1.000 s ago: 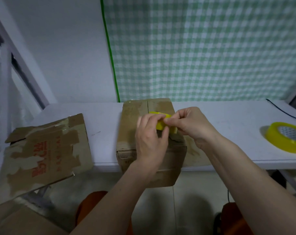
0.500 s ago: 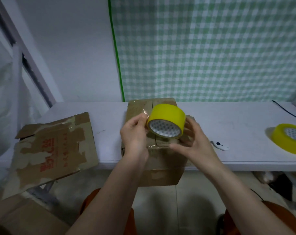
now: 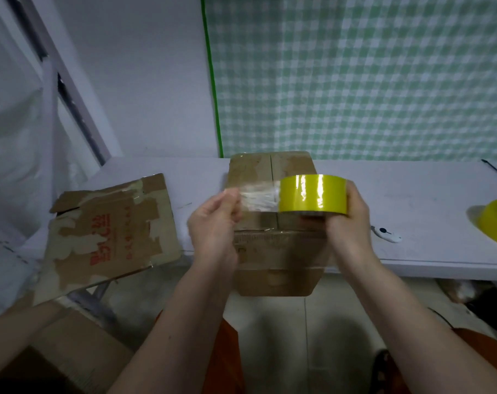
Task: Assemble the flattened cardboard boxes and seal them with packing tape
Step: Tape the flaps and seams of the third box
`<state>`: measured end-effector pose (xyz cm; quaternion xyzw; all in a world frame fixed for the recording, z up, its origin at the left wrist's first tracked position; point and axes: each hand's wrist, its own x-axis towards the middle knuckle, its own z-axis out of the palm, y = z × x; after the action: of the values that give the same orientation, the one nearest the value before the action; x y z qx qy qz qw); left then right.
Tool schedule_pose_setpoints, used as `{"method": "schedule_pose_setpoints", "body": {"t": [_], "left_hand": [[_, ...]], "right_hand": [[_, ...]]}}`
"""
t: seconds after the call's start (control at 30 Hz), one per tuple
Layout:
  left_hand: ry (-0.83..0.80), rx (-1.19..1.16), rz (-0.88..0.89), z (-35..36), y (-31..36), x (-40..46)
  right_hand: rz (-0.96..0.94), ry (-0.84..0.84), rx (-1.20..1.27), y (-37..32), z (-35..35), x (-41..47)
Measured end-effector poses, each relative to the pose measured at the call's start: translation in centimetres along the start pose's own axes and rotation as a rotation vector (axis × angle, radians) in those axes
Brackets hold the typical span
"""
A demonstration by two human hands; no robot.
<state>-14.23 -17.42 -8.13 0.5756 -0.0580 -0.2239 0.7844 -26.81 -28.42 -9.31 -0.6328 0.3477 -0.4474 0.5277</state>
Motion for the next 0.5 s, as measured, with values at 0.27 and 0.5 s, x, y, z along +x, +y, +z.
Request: {"method": "schedule_pose_setpoints", "body": {"t": [0.27, 0.5], "left_hand": [[0.090, 0.219, 0.074, -3.2, -0.7, 0.5], [0.165, 0.457, 0.104, -4.8, -2.7, 1.4]], "right_hand": [[-0.069, 0.002, -0.203, -0.1, -0.8, 0.2], [-0.143, -0.076, -0.327, 0.7, 0.2, 0.1]]}}
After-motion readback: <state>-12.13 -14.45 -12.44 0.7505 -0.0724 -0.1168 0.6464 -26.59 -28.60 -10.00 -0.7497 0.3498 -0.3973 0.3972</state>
